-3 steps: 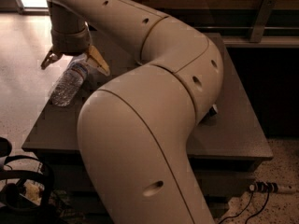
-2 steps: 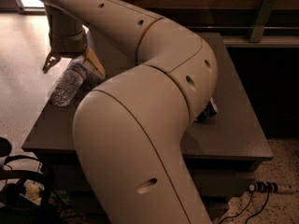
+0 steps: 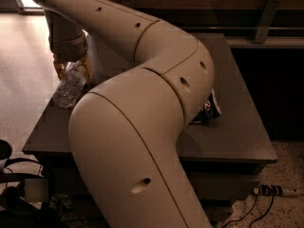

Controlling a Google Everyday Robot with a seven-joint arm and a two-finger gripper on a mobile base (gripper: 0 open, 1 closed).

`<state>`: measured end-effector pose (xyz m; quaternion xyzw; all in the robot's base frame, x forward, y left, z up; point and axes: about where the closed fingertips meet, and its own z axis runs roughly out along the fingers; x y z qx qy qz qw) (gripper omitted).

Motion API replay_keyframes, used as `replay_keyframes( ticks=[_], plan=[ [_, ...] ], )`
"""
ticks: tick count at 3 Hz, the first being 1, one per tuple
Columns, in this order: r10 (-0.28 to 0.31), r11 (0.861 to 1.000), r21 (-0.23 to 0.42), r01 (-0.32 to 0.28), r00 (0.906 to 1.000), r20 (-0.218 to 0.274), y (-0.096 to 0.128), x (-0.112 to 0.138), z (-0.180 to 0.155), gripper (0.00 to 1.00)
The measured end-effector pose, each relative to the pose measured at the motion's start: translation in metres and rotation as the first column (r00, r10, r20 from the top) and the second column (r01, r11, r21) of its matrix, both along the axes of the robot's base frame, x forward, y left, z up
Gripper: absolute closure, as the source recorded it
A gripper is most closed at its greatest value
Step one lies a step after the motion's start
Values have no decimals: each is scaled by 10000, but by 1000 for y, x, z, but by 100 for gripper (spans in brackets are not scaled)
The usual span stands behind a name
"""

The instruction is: Place water bottle upright

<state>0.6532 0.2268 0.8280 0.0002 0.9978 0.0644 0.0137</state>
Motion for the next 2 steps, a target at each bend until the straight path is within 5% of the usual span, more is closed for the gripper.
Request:
replay_keyframes(
  ticks=[2],
  plan=[
    [28, 10000, 68, -28, 10000, 51, 3, 3, -5, 100]
  ],
)
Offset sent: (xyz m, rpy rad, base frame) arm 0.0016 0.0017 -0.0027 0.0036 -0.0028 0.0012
